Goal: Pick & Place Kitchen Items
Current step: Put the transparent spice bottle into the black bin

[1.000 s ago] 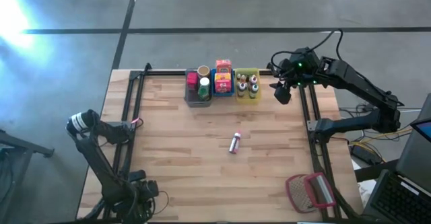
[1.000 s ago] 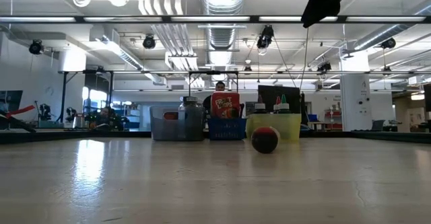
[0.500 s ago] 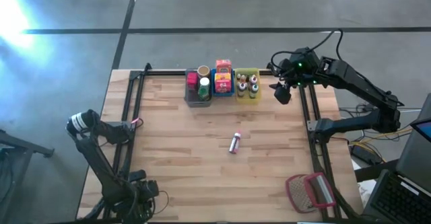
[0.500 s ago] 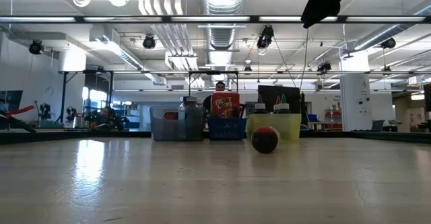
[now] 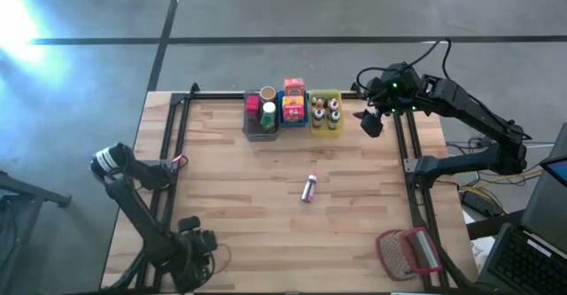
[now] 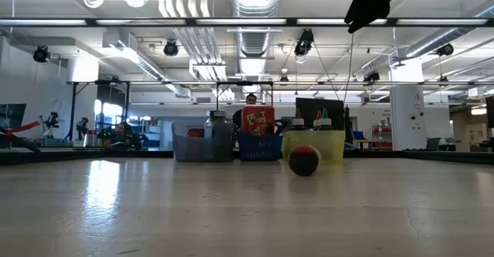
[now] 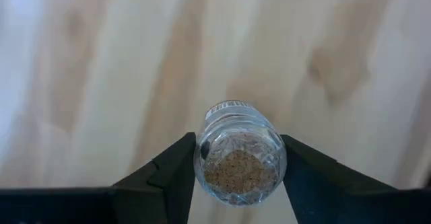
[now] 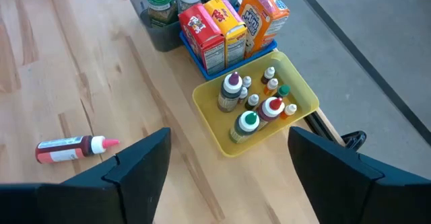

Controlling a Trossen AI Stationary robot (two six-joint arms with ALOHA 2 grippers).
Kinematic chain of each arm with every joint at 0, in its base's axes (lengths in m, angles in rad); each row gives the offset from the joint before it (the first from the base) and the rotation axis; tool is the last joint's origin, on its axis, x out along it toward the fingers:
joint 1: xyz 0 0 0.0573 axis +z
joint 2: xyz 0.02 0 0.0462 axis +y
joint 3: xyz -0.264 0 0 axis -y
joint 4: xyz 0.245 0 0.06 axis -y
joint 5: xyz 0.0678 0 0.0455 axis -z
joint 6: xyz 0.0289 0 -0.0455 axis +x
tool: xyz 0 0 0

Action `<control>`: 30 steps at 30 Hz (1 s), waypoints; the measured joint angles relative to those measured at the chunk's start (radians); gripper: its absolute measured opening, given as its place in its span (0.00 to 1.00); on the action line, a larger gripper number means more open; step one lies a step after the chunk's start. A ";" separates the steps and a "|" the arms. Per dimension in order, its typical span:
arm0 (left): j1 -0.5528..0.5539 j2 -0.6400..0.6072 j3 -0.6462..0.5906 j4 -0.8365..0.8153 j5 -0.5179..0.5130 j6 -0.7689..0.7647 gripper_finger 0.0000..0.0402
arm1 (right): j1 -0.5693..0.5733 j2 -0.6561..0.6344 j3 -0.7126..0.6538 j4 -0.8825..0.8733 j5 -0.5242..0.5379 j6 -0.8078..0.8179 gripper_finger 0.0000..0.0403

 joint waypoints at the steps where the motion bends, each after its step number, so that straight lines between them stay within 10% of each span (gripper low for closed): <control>1: 0.016 0.000 0.000 -0.004 -0.020 0.007 0.48 | 0.000 0.000 0.000 0.000 0.000 0.000 0.73; 18: 0.247 -0.013 0.000 0.002 -0.139 0.325 0.49 | 0.000 0.000 0.000 0.000 0.000 0.000 0.88; 30: 0.307 -0.153 0.002 0.008 -0.501 0.463 0.49 | 0.000 0.000 0.000 0.000 0.000 0.000 0.90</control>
